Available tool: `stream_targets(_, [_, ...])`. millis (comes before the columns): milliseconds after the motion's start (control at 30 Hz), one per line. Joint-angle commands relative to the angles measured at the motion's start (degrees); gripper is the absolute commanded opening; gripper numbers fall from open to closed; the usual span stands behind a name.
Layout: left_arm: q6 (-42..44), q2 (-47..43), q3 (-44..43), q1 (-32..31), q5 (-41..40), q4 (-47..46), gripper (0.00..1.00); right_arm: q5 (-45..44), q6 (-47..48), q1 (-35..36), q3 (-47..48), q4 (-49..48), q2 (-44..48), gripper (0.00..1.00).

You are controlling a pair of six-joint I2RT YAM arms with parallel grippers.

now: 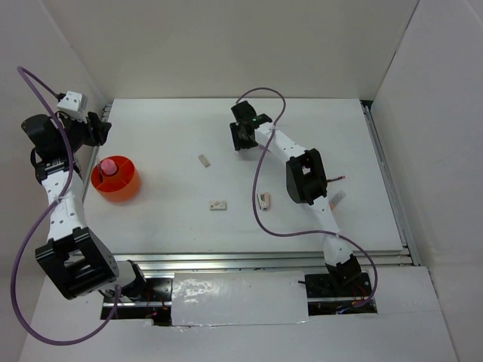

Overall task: Sort the stationery into containers
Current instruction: Pick up the pen from the center of the board.

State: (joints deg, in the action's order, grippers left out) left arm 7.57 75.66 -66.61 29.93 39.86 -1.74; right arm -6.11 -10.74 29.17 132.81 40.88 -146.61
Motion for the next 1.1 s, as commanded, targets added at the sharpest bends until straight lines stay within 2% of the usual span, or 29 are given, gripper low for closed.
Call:
stream_targets(0, [1.3,-1.7,-0.4,-0.3,-0.5,-1.3,0.59,-1.5,1.0,0.5,2.8,0.7,-0.8,0.47])
stream_targets(67, [0.9,-1.4,-1.2,-0.3,-0.6,-0.8,0.59,-0.9,1.3,0.6,2.7,0.9,-0.9,0.36])
stream_targets(167, [1.2,-1.0,-2.2,-0.2,-0.7,0.6,0.59,1.4,1.5,0.3,3.0,2.9,-1.5,0.25])
stream_targets(333, [1.8,-1.4,-2.9,-0.2,-0.9,1.6,0.59,7.2,-0.4,-2.2,2.2,4.1,-1.3,0.21])
stream_targets(433, [2.3,-1.7,-3.3,-0.1,-1.1,3.2,0.59,7.3,-0.1,-2.1,1.8,5.3,-1.1,0.2])
stream_targets(567, [2.5,-2.1,-3.7,-0.2,-0.9,4.3,0.59,8.7,0.6,-2.0,2.2,8.8,-1.1,0.12])
stream_targets(767, [2.1,-3.6,-3.5,-0.1,-0.2,4.8,0.6,8.7,4.0,0.4,0.5,16.2,-0.1,0.15])
stream_targets(967, [3.8,-6.1,-3.4,-0.2,0.9,6.4,0.6,3.2,5.6,4.6,-8.0,15.6,4.4,0.22])
stream_targets(1067, [4.6,-7.9,-2.7,-0.2,1.4,6.6,0.62,1.9,5.4,5.4,-8.6,15.4,4.8,0.25])
